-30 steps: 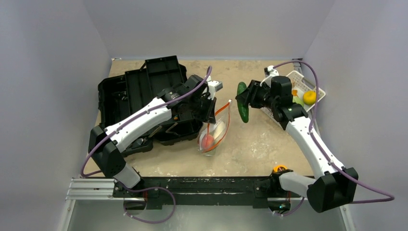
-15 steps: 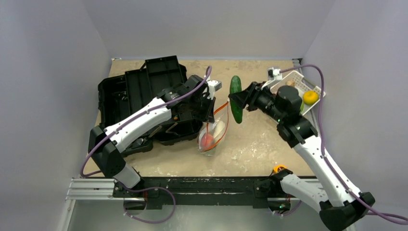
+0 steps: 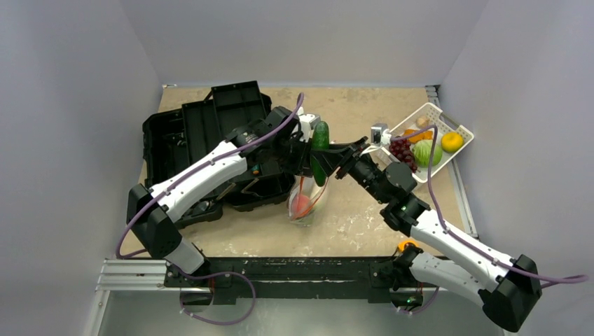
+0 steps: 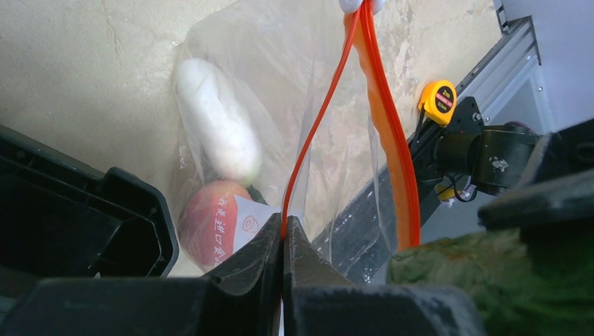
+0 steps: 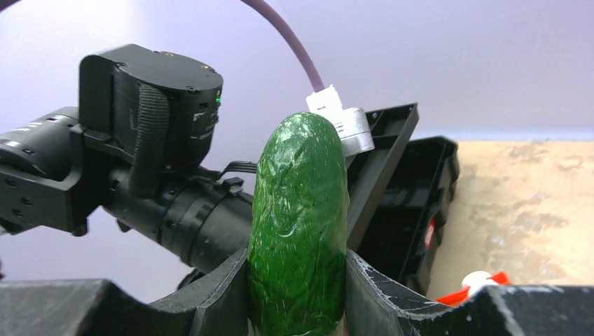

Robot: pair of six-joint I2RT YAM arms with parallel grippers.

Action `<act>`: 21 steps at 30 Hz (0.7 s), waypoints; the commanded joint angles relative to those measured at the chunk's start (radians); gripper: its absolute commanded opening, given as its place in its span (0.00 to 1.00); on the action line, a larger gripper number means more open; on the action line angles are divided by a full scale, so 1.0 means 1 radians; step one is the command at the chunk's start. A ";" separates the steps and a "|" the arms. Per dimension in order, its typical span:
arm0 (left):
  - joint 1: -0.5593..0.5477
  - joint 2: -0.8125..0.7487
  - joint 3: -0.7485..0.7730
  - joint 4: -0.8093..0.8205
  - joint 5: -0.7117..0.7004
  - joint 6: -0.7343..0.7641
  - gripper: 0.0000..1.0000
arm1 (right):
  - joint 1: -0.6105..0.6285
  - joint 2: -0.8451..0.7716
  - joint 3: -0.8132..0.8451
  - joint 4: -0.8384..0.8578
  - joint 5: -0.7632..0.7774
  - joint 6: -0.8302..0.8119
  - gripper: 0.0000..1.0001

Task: Place the food in the zip-top bag and seal the zipper
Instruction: Place the fake vegetable in the zipper food storage bag.

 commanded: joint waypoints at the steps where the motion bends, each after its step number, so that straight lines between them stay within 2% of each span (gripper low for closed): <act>1: 0.015 -0.042 0.006 0.046 0.059 -0.013 0.00 | 0.007 0.034 -0.047 0.276 0.072 -0.147 0.00; 5: 0.021 -0.039 0.006 0.045 0.060 -0.012 0.00 | 0.007 0.053 -0.116 0.391 0.043 -0.263 0.00; 7: 0.021 -0.039 0.006 0.047 0.064 -0.013 0.00 | 0.006 0.068 -0.122 0.381 0.055 -0.315 0.00; 9: 0.021 -0.039 0.006 0.046 0.062 -0.013 0.00 | 0.007 0.067 -0.110 0.299 0.084 -0.331 0.00; 13: 0.021 -0.048 0.004 0.043 0.038 -0.012 0.00 | 0.006 0.038 -0.132 0.251 0.093 -0.280 0.00; 16: 0.024 -0.052 -0.001 0.046 0.027 -0.012 0.00 | 0.007 0.022 -0.101 0.110 0.120 -0.201 0.00; 21: 0.025 -0.053 0.001 0.044 0.022 -0.015 0.00 | 0.007 -0.001 -0.122 0.050 -0.002 -0.090 0.00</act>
